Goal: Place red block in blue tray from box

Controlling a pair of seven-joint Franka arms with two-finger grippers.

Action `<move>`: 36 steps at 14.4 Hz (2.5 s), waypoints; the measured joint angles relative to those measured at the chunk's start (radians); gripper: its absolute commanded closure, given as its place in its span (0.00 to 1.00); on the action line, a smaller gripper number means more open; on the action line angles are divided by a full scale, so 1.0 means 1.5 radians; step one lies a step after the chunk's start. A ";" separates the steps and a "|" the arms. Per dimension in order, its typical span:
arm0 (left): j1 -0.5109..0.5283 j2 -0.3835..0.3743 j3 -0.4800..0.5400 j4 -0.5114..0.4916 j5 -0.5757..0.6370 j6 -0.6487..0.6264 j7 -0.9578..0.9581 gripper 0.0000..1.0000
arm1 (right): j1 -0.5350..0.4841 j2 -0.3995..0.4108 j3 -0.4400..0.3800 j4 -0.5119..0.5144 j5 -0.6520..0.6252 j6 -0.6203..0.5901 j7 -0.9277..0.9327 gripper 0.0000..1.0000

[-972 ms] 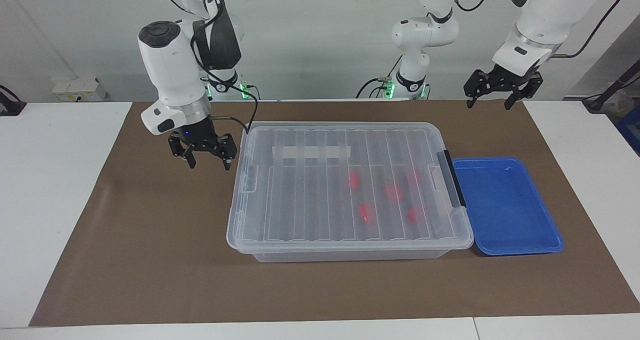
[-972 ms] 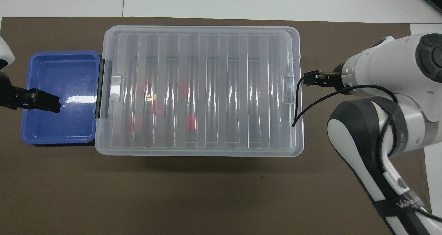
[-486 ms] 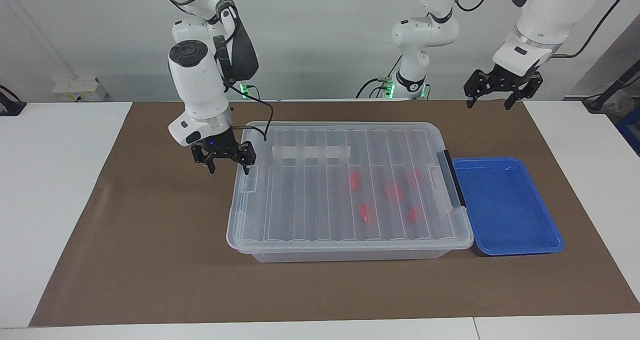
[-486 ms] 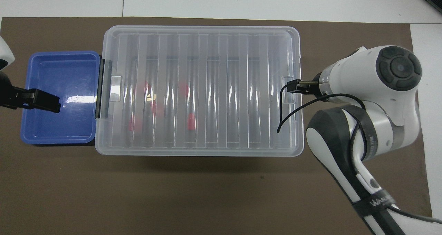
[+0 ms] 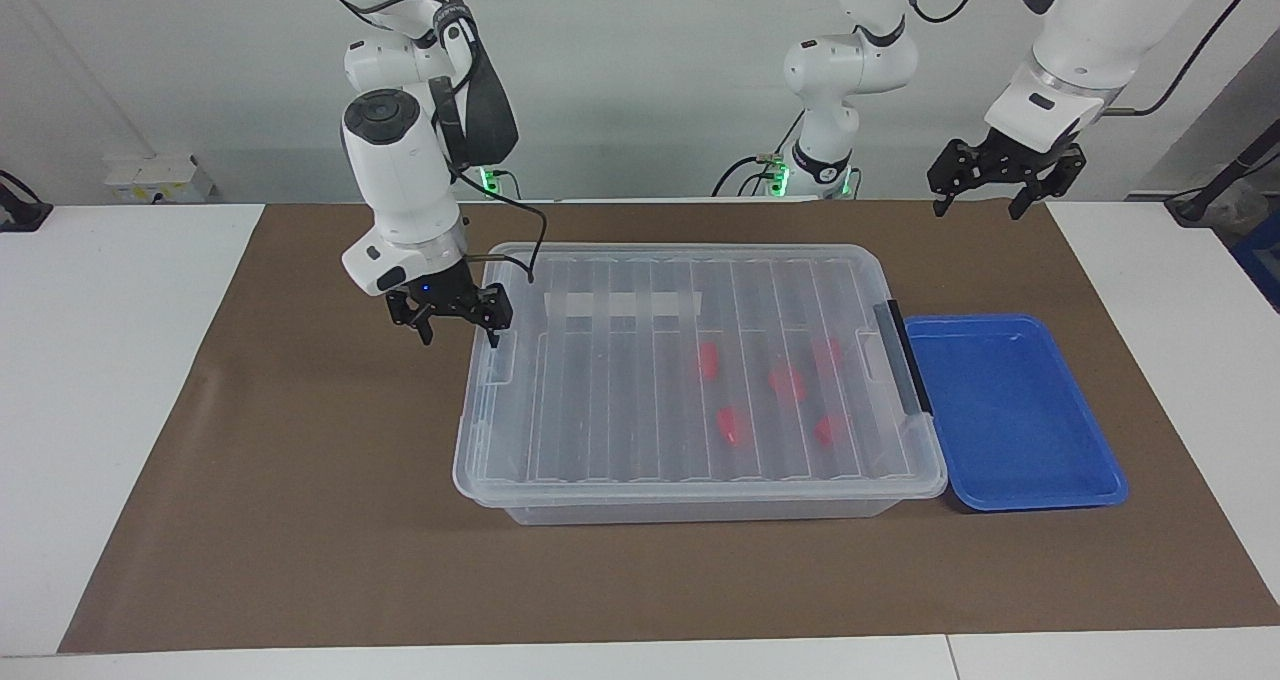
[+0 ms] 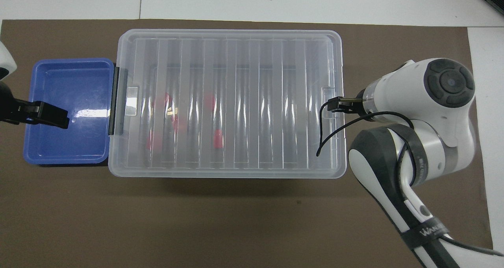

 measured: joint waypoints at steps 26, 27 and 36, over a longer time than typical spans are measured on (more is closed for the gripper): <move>-0.057 -0.055 -0.032 -0.082 -0.049 0.038 -0.545 0.00 | -0.230 -0.029 -0.002 -0.016 0.000 -0.024 -0.450 0.00; -0.057 -0.057 -0.033 -0.092 -0.055 0.055 -0.591 0.00 | -0.225 -0.035 -0.001 -0.010 0.000 -0.025 -0.422 0.00; -0.115 0.101 -0.039 -0.123 -0.024 0.281 -0.699 0.00 | -0.135 -0.063 0.003 0.127 -0.002 -0.200 -0.079 0.00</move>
